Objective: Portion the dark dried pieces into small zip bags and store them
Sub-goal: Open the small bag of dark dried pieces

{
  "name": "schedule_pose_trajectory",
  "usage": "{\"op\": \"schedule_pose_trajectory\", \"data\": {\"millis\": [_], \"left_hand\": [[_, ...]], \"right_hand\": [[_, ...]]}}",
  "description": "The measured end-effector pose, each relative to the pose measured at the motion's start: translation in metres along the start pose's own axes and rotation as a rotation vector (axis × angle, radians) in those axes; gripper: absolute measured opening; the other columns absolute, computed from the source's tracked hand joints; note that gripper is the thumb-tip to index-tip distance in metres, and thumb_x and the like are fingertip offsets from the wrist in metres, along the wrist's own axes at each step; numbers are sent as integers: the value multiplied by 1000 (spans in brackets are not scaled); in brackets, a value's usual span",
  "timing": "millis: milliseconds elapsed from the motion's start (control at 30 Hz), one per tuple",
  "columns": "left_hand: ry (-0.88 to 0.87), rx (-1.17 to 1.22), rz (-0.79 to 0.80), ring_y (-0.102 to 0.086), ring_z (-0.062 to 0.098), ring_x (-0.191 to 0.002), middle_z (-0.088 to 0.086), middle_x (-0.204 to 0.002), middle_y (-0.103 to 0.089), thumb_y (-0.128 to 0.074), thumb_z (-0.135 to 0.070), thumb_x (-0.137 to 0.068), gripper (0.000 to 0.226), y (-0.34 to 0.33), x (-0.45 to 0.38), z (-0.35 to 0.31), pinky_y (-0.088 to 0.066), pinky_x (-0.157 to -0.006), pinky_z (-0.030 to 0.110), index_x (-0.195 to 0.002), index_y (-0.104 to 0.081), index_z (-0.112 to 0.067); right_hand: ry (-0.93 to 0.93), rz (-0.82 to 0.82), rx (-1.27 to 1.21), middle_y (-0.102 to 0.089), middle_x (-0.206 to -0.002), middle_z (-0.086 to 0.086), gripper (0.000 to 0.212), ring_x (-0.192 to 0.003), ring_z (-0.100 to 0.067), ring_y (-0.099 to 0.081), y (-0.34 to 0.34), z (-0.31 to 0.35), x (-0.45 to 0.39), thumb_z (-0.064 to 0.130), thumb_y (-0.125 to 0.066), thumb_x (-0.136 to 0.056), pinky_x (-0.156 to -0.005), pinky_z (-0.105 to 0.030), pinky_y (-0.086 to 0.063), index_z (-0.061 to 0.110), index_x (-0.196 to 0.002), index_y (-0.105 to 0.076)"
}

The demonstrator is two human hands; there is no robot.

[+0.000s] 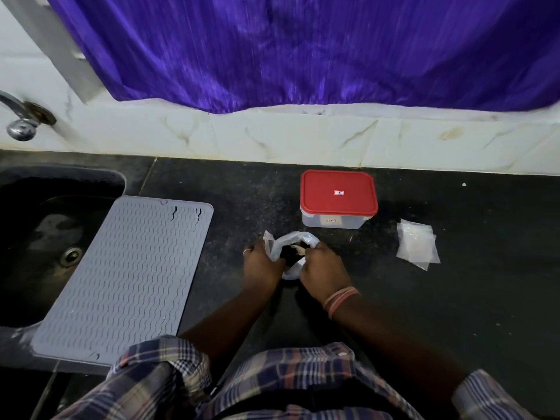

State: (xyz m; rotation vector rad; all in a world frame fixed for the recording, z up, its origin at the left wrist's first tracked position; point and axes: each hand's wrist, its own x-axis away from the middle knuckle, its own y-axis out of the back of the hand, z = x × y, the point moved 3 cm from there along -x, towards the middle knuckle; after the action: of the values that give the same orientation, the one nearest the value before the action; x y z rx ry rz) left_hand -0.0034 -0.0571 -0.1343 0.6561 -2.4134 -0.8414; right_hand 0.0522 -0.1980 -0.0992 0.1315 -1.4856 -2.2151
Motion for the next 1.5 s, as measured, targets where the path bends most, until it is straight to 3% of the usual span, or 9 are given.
{"op": "schedule_pose_trajectory", "data": {"millis": [200, 300, 500, 667, 833, 967, 1200, 1400, 1500], "left_hand": [[-55, 20, 17, -61, 26, -116, 9, -120, -70, -77, -19, -85, 43, 2, 2, -1, -38, -92, 24, -125, -64, -9], [-14, 19, 40, -65, 20, -108, 5, -114, -70, -79, -31, -78, 44, 1, -3, 6, -38, -79, 15, -118, -66, -20], [-63, 91, 24, -68, 21, -103, 7, -108, -74, -75, -9, -82, 32, 7, 3, -6, -48, -87, 26, -114, -70, -9], [12, 171, 47, -67, 20, -106, -2, -105, -75, -83, -42, -65, 53, 7, -3, 0, -56, -94, 43, -112, -72, -19], [150, 461, 31, -74, 22, -94, 2, -95, -78, -53, -48, -92, 37, 15, -3, 6, -59, -90, 49, -96, -76, -18], [165, 309, -95, -72, 31, -99, 13, -109, -75, -46, -26, -100, 31, 31, -6, 3, -57, -93, 51, -109, -73, -15], [131, 231, -86, -71, 16, -85, -5, -85, -72, -64, -28, -95, 14, 45, 5, -9, -53, -80, 29, -95, -75, -19], [39, 150, -52, -69, 23, -113, 8, -122, -73, -72, -11, -88, 41, 44, 5, -15, -49, -91, 26, -129, -70, -11], [-32, 86, -65, -69, 26, -111, 13, -121, -73, -69, -6, -88, 41, 44, 6, -21, -48, -91, 25, -129, -69, -8]], "right_hand": [[-466, 20, -474, -74, -95, -17, 25, -94, -33, -69, -8, -15, -14, 13, -55, -87, -71, -27, -45, 0, -95, -76], [-427, 72, -462, -75, -88, -12, 26, -88, -29, -71, -11, -17, -17, 17, -54, -87, -70, -29, -49, 5, -90, -77], [-450, 159, -552, -72, -86, -8, 24, -80, -22, -66, -14, -24, -23, 17, -56, -85, -77, -36, -55, 5, -92, -76], [-629, 204, -707, -59, -59, -12, 17, -47, -23, -52, -3, -33, -20, 15, -68, -82, -47, -30, -41, 0, -75, -72], [-656, 233, -819, -53, -57, -10, 15, -42, -19, -42, 1, -33, -9, 14, -69, -80, -42, -26, -32, 0, -75, -71], [-669, 243, -894, -48, -54, -8, 12, -41, -16, -36, 3, -31, 0, 15, -69, -80, -41, -25, -28, 4, -75, -69], [-479, 190, -898, -43, -42, 0, 18, -38, -15, -36, 30, -9, -4, 8, -61, -87, -42, -22, -29, 8, -70, -68], [-92, 181, -448, -70, -89, -2, 18, -85, -20, -65, 31, 9, -14, 7, -58, -88, -77, -30, -48, 15, -95, -73], [14, 136, -233, -74, -100, -4, 22, -95, -21, -68, 29, 18, -14, 12, -57, -92, -86, -29, -51, 13, -104, -75]]}}
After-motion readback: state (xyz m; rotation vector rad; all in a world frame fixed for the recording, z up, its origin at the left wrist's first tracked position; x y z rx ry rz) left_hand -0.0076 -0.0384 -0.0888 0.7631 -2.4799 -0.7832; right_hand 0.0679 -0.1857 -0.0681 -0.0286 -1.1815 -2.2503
